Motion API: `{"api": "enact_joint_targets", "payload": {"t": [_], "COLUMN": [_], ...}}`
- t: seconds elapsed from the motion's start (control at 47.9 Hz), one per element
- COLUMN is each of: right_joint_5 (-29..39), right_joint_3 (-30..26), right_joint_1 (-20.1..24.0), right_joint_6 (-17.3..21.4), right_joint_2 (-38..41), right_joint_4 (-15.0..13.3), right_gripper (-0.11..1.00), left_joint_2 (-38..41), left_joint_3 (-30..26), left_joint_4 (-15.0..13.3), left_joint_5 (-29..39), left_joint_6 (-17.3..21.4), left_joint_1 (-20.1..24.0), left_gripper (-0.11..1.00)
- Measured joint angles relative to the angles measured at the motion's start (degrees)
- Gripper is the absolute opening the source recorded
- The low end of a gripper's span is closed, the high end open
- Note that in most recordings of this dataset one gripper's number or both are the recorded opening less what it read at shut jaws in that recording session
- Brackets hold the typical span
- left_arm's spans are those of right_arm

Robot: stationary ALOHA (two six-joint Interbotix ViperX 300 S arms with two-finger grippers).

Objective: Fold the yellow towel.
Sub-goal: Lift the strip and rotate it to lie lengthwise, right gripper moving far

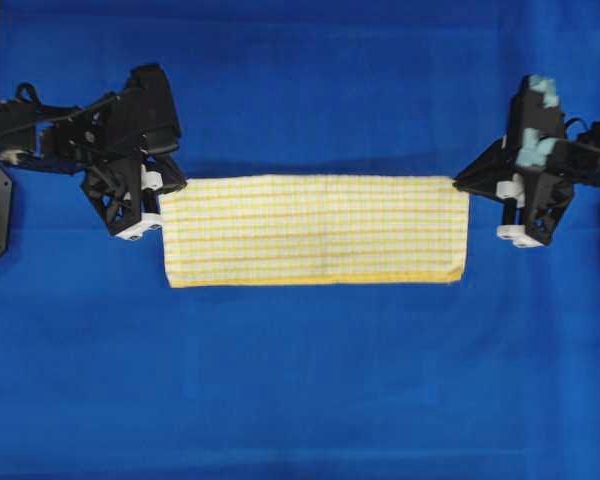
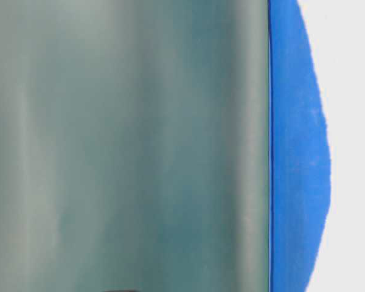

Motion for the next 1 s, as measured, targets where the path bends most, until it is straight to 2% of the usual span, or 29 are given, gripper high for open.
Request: {"api": "enact_joint_targets", "payload": {"t": [0.209,0.418,0.752,1.003], "right_joint_5": [4.2,3.8,-3.5,-5.5], "right_joint_3": [-0.8,-1.1,-6.2,-13.3], "right_joint_1": [-0.1,-1.0,-12.0,-17.9], "right_joint_6": [-0.1,-0.1,-0.4,-0.4], "right_joint_2": [-6.9,-6.2,2.5,10.0], "right_joint_4": [-1.2,-1.8,-4.2,-7.3], "right_gripper": [0.03,0.03,0.03,0.03], "left_joint_2": [-3.9,-4.0,-1.1,7.4], "left_joint_3": [-0.6,-0.6,-2.4,-10.7], "left_joint_4": [0.0,0.1,-0.3,-0.3], "left_joint_5": [-0.5,-4.5,-17.1,-19.3], "left_joint_6": [0.0,-0.4,-0.8,-0.7], "left_joint_1": [-1.7,-5.4,-14.9,-18.1], "left_gripper": [0.02,0.02,0.02,0.02]}}
